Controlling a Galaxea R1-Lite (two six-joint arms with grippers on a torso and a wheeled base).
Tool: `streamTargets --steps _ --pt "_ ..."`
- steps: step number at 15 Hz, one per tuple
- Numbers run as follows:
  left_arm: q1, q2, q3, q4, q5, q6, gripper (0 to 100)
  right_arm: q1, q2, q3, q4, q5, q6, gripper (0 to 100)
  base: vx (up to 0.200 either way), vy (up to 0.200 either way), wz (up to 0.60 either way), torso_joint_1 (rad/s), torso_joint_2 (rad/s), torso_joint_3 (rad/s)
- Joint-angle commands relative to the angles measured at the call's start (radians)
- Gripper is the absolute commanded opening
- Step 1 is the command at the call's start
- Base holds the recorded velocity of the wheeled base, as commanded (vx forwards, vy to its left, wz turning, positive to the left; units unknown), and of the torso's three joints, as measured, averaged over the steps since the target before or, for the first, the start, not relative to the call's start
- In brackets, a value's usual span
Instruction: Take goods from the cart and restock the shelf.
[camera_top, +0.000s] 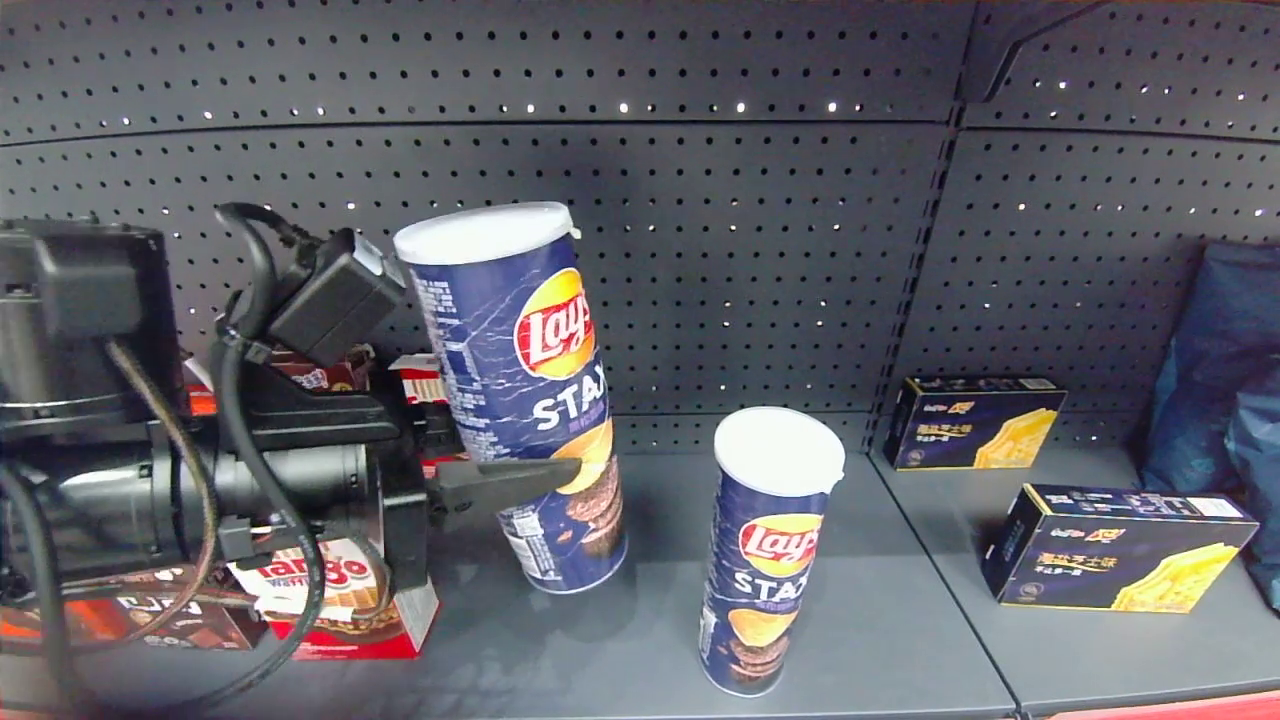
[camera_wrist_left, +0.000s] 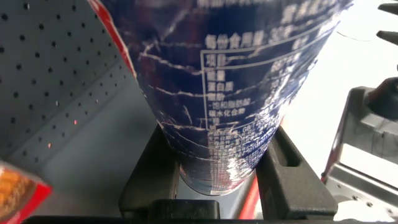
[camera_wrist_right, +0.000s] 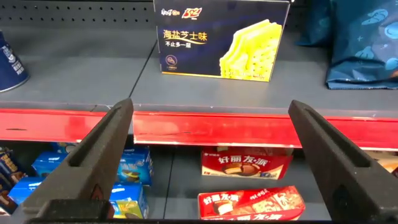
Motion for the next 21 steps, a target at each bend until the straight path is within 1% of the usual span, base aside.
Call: streamTargets --steps 1,2,3,4,5,6,7,9,10,11,12,13,16,17,18,19,21 --pt "0.001 0.137 -0.083 -0.008 0.001 0.014 0 0.001 0.002 0.0 0.0 0.001 -0.001 100 0.0 0.0 0.0 0.0 0.0 0.0" --pt "0.003 0.186 -0.103 -0.013 -0.001 0.033 0 0.0 0.002 0.0 0.0 0.001 -0.001 100 0.0 0.0 0.0 0.0 0.0 0.0" --pt "0.006 0.242 -0.144 -0.011 -0.002 0.059 0 0.001 0.002 0.0 0.0 0.001 -0.001 100 0.0 0.0 0.0 0.0 0.0 0.0" --pt "0.015 0.297 -0.17 -0.014 -0.01 0.074 0 0.0 0.002 0.0 -0.002 0.001 -0.001 100 0.0 0.0 0.0 0.0 0.0 0.0" --pt "0.023 0.323 -0.186 -0.016 -0.031 0.083 0 0.001 0.002 0.0 0.0 0.001 -0.001 100 0.0 0.0 0.0 0.0 0.0 0.0" --pt "0.039 0.374 -0.221 -0.014 -0.116 0.108 0 0.0 0.002 0.0 0.0 0.001 -0.001 100 0.0 0.0 0.0 0.0 0.0 0.0" --pt "0.066 0.421 -0.272 -0.013 -0.173 0.125 0 0.0 0.002 0.0 0.0 0.001 -0.001 100 0.0 0.0 0.0 0.0 0.0 0.0" --pt "0.079 0.481 -0.339 -0.01 -0.197 0.129 0 0.001 0.002 0.0 0.0 0.001 -0.001 100 0.0 0.0 0.0 0.0 0.0 0.0" --pt "0.092 0.498 -0.358 -0.01 -0.216 0.131 0 0.001 0.002 0.0 0.0 0.001 -0.001 100 0.0 0.0 0.0 0.0 0.0 0.0" --pt "0.113 0.536 -0.407 -0.008 -0.272 0.157 0 0.001 0.002 0.0 0.0 0.001 -0.001 100 0.0 0.0 0.0 0.0 0.0 0.0" --pt "0.121 0.565 -0.44 -0.007 -0.292 0.188 0 0.001 0.002 0.0 0.0 0.001 -0.001 100 0.0 0.0 0.0 0.0 0.0 0.0" --pt "0.122 0.59 -0.462 -0.005 -0.294 0.208 0 0.0 0.002 0.0 0.0 0.001 -0.001 100 0.0 0.0 0.0 0.0 0.0 0.0" --pt "0.125 0.621 -0.482 -0.007 -0.315 0.235 0 0.001 0.002 0.0 -0.002 0.001 -0.001 100 0.0 0.0 0.0 0.0 0.0 0.0" --pt "0.125 0.634 -0.483 -0.007 -0.317 0.255 0 0.0 0.002 0.0 0.0 0.001 -0.001 100 0.0 0.0 0.0 0.0 0.0 0.0" --pt "0.125 0.653 -0.496 -0.004 -0.318 0.294 0 0.001 0.002 0.0 0.0 0.001 -0.001 100 0.0 0.0 0.0 0.0 0.0 0.0" --pt "0.124 0.662 -0.496 -0.004 -0.318 0.307 0 0.0 0.002 0.0 0.0 0.001 -0.001 100 0.0 0.0 0.0 0.0 0.0 0.0" --pt "0.119 0.674 -0.499 -0.004 -0.318 0.307 0 0.001 0.002 0.0 -0.002 0.001 -0.001 100 0.0 0.0 0.0 0.0 0.0 0.0"
